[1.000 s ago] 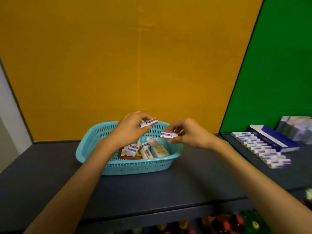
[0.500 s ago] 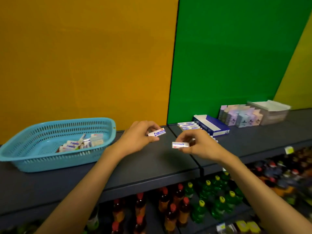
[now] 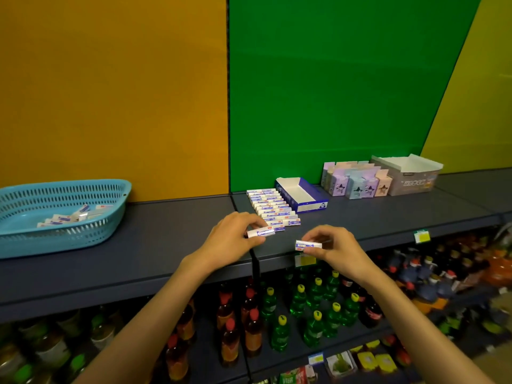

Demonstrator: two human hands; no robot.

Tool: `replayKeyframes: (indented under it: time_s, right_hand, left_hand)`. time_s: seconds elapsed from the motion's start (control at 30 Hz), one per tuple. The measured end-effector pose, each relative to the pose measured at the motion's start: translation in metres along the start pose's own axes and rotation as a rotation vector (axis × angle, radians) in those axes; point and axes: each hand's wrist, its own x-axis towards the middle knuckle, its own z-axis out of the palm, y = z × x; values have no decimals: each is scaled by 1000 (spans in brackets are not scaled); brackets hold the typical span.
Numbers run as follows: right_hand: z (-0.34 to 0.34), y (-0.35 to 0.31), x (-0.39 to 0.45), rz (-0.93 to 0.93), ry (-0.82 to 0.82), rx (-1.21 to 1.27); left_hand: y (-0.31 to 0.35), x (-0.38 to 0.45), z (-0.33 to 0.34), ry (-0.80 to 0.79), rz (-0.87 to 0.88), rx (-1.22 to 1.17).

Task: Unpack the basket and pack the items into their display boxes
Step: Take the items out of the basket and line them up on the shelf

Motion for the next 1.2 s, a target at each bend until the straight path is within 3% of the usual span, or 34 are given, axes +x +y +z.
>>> replayKeyframes:
  time_s: [0.53, 0.87, 1.0, 1.2]
  right_hand:
    - [15, 88, 108, -166, -38, -415]
    - [19, 94, 142, -344, -96, -544]
    - [10, 85, 165, -379, -92, -485]
    - [-7, 80, 210, -375, -84, -472]
  left_hand:
    - [-46, 82, 29, 91, -127, 35]
    - [-71, 127, 38, 119, -180, 49]
    - [-84, 155, 44, 134, -216, 91]
    - [-107, 206, 51, 59, -275, 153]
